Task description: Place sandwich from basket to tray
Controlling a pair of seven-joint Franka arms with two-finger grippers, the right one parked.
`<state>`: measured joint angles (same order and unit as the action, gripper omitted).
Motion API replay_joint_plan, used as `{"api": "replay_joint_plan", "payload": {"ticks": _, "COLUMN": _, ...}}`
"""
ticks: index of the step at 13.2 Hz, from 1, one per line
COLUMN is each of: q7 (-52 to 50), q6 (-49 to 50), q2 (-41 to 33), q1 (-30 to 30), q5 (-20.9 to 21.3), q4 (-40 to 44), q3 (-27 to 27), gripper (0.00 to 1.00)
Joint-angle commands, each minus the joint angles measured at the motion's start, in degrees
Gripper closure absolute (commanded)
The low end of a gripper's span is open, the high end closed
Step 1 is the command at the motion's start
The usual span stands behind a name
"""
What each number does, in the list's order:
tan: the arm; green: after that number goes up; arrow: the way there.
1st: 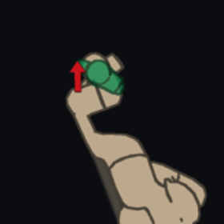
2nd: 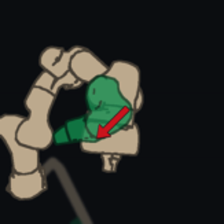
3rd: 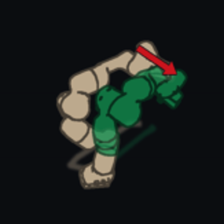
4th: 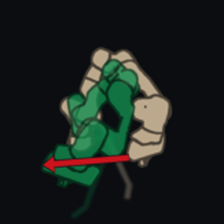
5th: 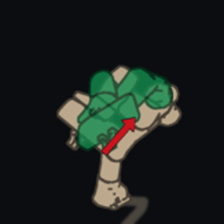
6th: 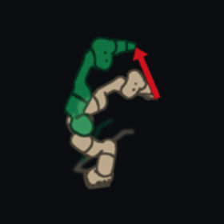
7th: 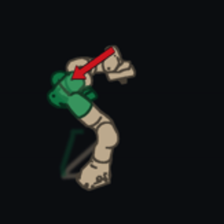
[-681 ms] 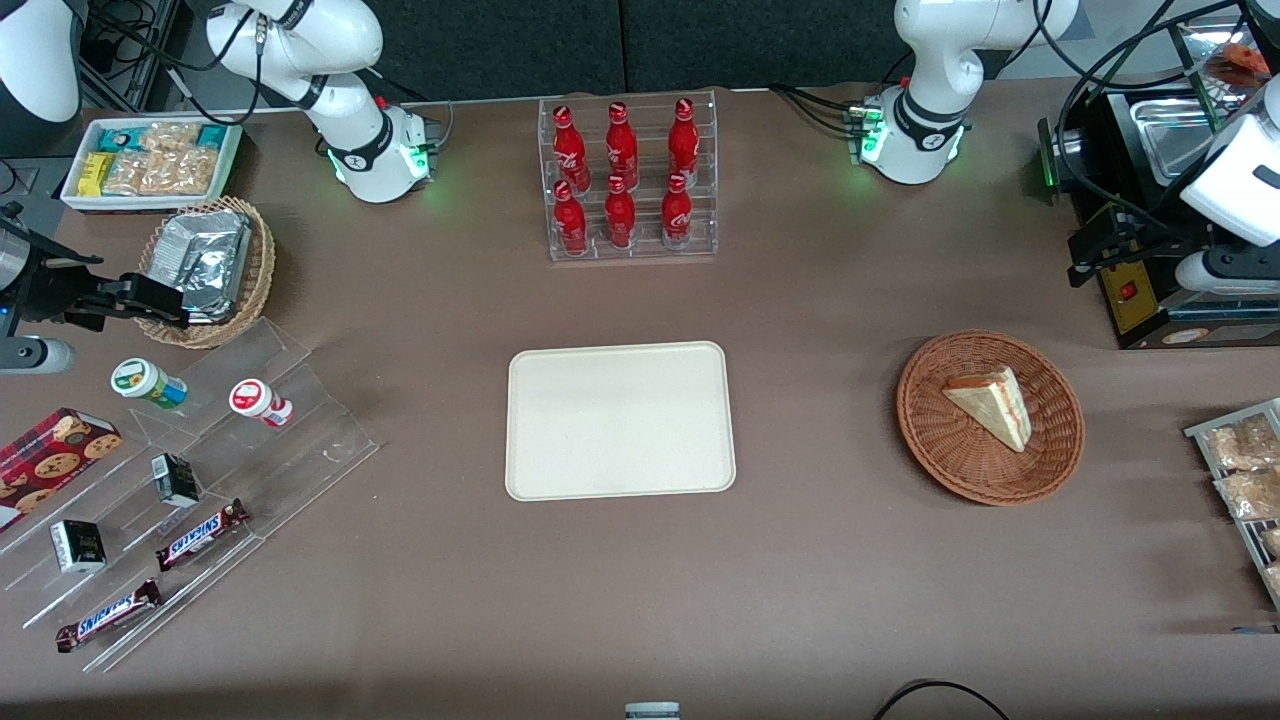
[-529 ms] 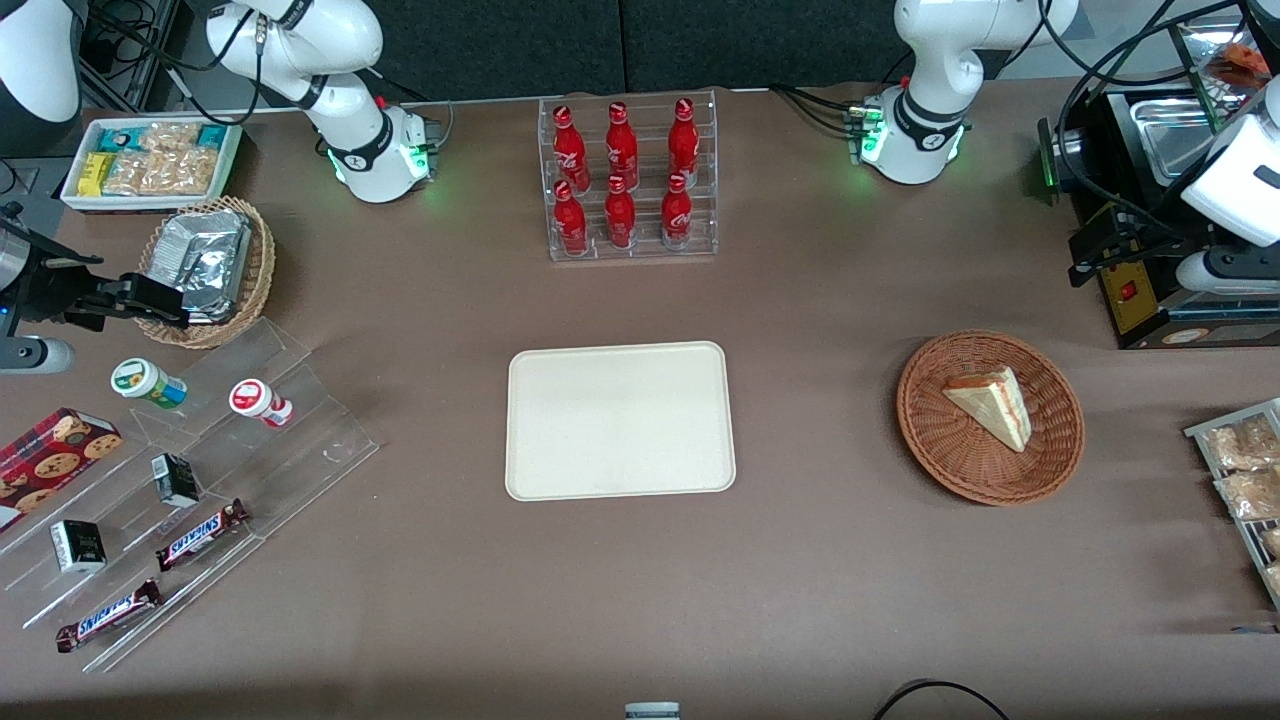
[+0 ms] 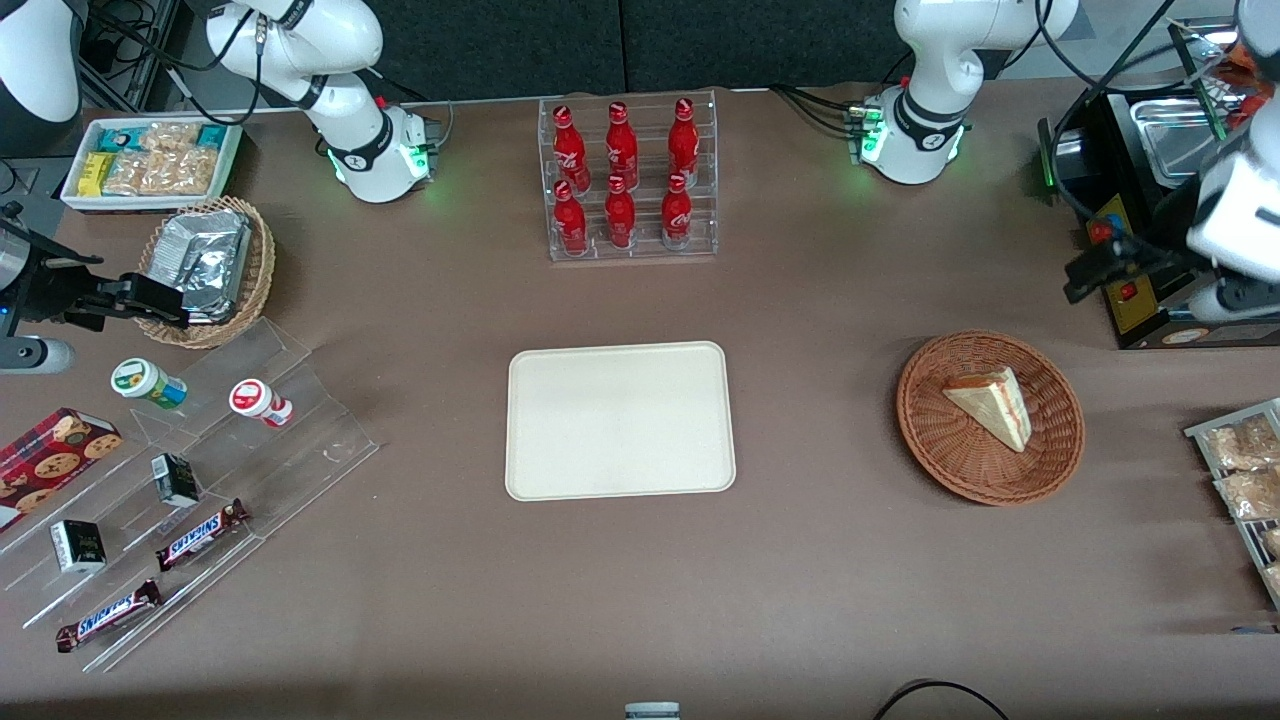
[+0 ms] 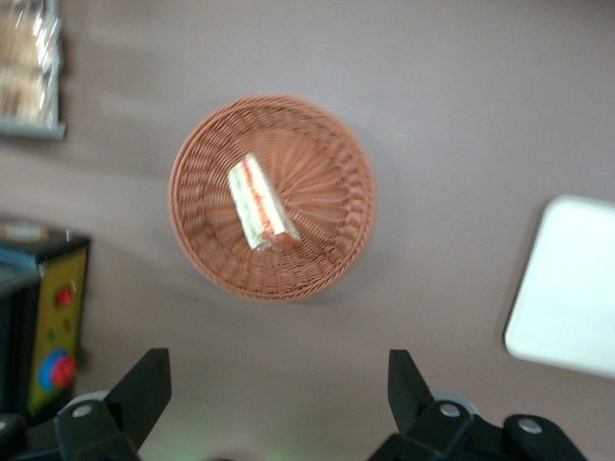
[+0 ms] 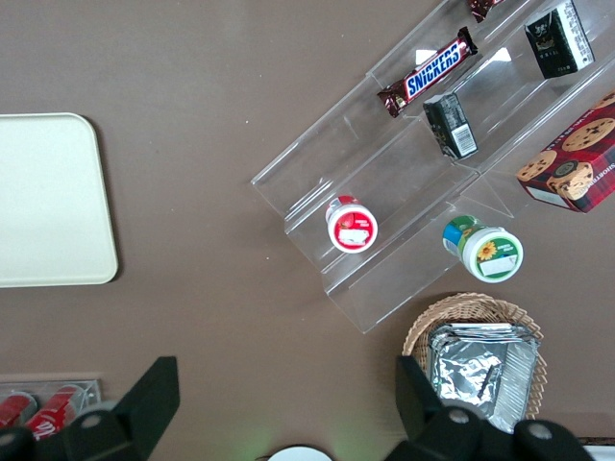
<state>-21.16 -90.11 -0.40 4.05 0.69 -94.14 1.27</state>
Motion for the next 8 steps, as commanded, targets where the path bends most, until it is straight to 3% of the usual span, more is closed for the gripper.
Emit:
{"api": "replay_joint_plan", "payload": {"ticks": 1, "q7": -7.39, "q6": -2.77, "q2": 3.38, "q1": -0.62, "q5": 1.07, "q4": -2.6, "q3": 0.05, "gripper": 0.0}}
{"api": "replay_joint_plan", "payload": {"ticks": 8, "q7": -16.45, "q6": -26.05, "q2": 3.47, "q1": -0.97, "q5": 1.6, "q4": -24.04, "q3": 0.13, "gripper": 0.0}}
